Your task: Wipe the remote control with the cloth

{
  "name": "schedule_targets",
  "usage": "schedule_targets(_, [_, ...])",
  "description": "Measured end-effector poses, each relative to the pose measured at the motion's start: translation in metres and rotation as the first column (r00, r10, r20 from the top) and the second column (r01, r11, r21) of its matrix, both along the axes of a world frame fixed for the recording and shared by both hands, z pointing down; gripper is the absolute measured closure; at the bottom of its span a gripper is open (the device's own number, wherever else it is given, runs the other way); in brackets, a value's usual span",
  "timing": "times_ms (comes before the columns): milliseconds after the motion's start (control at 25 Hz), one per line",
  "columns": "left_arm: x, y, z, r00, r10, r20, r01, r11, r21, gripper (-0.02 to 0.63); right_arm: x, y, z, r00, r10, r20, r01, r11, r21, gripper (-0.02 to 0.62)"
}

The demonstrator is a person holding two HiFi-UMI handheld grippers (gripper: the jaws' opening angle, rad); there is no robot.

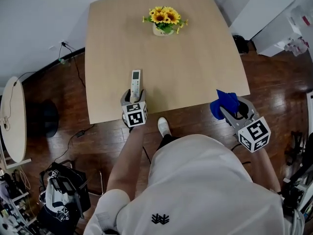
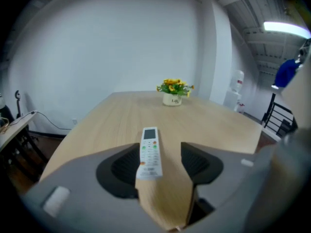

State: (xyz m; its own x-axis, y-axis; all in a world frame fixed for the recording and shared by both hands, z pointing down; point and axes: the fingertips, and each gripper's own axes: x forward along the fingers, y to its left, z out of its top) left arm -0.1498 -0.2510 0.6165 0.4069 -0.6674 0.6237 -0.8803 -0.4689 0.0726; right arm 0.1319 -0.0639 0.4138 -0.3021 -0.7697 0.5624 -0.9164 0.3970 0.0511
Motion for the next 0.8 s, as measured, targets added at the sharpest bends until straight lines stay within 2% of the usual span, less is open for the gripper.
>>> schedule_targets(200, [0.018, 0.096, -0.046, 0.997, 0.068, -0.028, -0.066, 0.995, 0.072, 0.339, 0.025, 0.049, 0.002, 0.997, -0.032, 0.063, 0.029, 0.998, 0.048, 0.407])
schedule_targets(400, [0.058, 0.216, -0.071, 0.993, 0.104, -0.060, -0.099, 0.992, 0.083, 0.339, 0.049, 0.111, 0.018, 0.986, -0.079, 0.146, 0.069, 0.995, 0.069, 0.407])
schedule_targets(560, [0.079, 0.304, -0.100, 0.984, 0.165, -0.069, -0.158, 0.983, 0.091, 0.339, 0.052, 0.157, 0.047, 0.975, -0.107, 0.196, 0.102, 0.994, 0.037, 0.407])
schedule_targets(680, [0.084, 0.354, -0.120, 0.967, 0.245, -0.068, -0.238, 0.967, 0.097, 0.340, 0.045, 0.189, 0.057, 0.972, -0.121, 0.203, 0.119, 0.993, 0.022, 0.407])
schedule_targets(800, [0.084, 0.374, -0.134, 0.946, 0.319, -0.060, -0.309, 0.942, 0.132, 0.341, 0.032, 0.212, 0.057, 0.973, -0.096, 0.212, 0.091, 0.995, 0.031, 0.407])
